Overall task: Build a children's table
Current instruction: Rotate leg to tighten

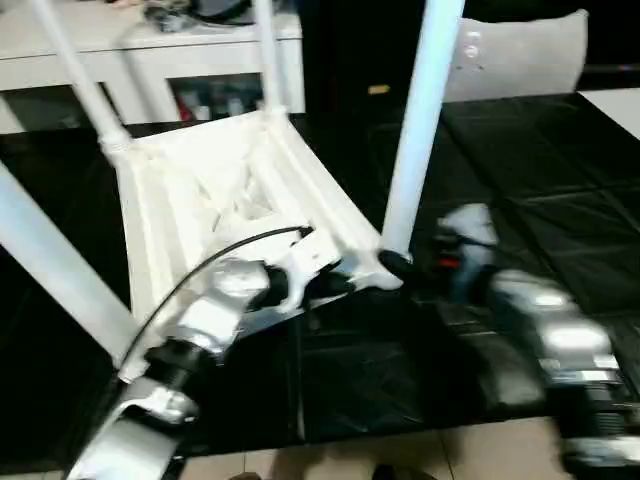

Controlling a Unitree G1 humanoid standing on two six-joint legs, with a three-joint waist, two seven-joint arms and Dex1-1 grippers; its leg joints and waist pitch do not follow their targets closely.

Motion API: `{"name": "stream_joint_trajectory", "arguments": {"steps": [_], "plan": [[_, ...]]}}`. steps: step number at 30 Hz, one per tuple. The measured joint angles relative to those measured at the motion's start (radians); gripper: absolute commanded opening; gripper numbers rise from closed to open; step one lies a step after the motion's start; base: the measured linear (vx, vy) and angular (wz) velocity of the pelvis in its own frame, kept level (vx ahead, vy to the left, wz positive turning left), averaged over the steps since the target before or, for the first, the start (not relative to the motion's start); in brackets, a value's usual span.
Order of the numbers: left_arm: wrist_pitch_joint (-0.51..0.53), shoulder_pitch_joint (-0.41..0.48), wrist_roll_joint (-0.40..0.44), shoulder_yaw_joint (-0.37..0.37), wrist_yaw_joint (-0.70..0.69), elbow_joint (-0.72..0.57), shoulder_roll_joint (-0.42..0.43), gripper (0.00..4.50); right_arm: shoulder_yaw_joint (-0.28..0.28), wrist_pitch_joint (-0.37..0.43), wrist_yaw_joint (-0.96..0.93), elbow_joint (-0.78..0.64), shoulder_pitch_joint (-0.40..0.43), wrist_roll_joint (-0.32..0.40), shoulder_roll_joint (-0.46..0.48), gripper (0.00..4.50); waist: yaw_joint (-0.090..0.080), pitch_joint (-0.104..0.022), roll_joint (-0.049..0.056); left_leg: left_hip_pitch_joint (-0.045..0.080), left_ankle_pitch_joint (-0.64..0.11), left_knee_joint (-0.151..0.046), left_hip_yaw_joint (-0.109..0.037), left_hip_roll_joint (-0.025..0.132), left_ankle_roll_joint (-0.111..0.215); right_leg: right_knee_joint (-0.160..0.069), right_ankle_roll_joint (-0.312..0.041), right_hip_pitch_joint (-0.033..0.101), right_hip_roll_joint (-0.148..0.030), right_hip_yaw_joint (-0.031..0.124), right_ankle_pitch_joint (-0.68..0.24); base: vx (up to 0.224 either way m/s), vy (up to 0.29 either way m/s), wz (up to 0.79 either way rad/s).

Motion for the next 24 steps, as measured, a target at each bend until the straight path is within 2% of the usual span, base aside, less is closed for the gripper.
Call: {"name": "stream_joint_trajectory", "arguments": {"steps": [5,7,8,10,14,16,19,20,24], "plan": [[-0.098,0.000,-0.030,-0.017,-0.161,0.033,0.067,0.00,0.056,-0.013,0.239,0.004,0.000,0.035,-0.132,4.47,0.020,0.000,-0.002,0.001,0.000,0.003,0.003,0.000,0.000,0.002,0.001,0.000,0.001,0.007,0.000,0.000,0.000,0.00],[-0.123,0.000,-0.043,-0.021,-0.223,0.038,0.096,0.00,0.074,-0.016,0.307,0.015,-0.006,0.036,-0.153,4.47,0.029,0.000,-0.002,0.001,0.000,0.004,0.004,0.000,-0.001,0.003,0.001,0.000,0.001,0.008,0.000,0.000,0.000,0.00],[-0.138,-0.002,-0.046,-0.026,-0.257,0.038,0.108,0.00,0.091,-0.016,0.348,0.018,-0.008,0.036,-0.161,4.47,0.039,0.000,-0.002,0.002,0.000,0.004,0.005,0.000,-0.001,0.004,0.001,0.000,0.001,0.009,0.000,0.000,0.000,0.00],[-0.158,-0.005,-0.046,-0.038,-0.301,0.038,0.117,0.00,0.119,-0.012,0.404,0.022,-0.018,0.038,-0.165,4.20,0.053,0.000,-0.003,0.002,0.000,0.006,0.006,0.000,-0.001,0.005,0.001,0.000,0.000,0.010,0.000,0.000,0.000,0.00],[-0.197,-0.008,-0.046,-0.072,-0.375,0.038,0.133,0.00,0.159,-0.011,0.479,0.027,-0.038,0.042,-0.177,3.92,0.075,0.000,-0.006,0.003,0.000,0.006,0.010,0.000,-0.001,0.007,0.002,0.000,0.000,0.016,0.000,0.000,0.000,0.00],[-0.215,-0.010,-0.046,-0.081,-0.398,0.038,0.136,0.00,0.175,-0.016,0.493,0.037,-0.044,0.043,-0.174,3.68,0.079,0.000,-0.008,0.003,0.000,0.006,0.011,0.000,-0.001,0.007,0.003,0.000,0.000,0.018,-0.001,0.000,0.000,0.00],[-0.232,-0.010,-0.046,-0.086,-0.426,0.038,0.143,0.00,0.176,-0.042,0.498,0.071,-0.048,0.038,-0.159,3.60,0.080,0.000,-0.008,0.002,0.000,0.006,0.012,0.000,-0.001,0.008,0.004,0.000,0.000,0.020,-0.001,0.000,0.000,0.00],[-0.235,-0.010,-0.046,-0.086,-0.433,0.038,0.143,0.00,0.179,-0.042,0.501,0.076,-0.048,0.036,-0.155,3.32,0.080,0.000,-0.008,0.002,0.000,0.006,0.012,0.000,-0.001,0.008,0.004,0.000,0.000,0.020,-0.001,0.000,0.000,0.00],[-0.238,-0.011,-0.046,-0.087,-0.444,0.038,0.142,0.00,0.188,-0.038,0.519,0.083,-0.051,0.037,-0.153,3.01,0.078,0.000,-0.009,0.002,0.000,0.006,0.012,0.000,-0.001,0.009,0.004,0.000,0.000,0.020,-0.001,0.000,0.000,0.00]]}}
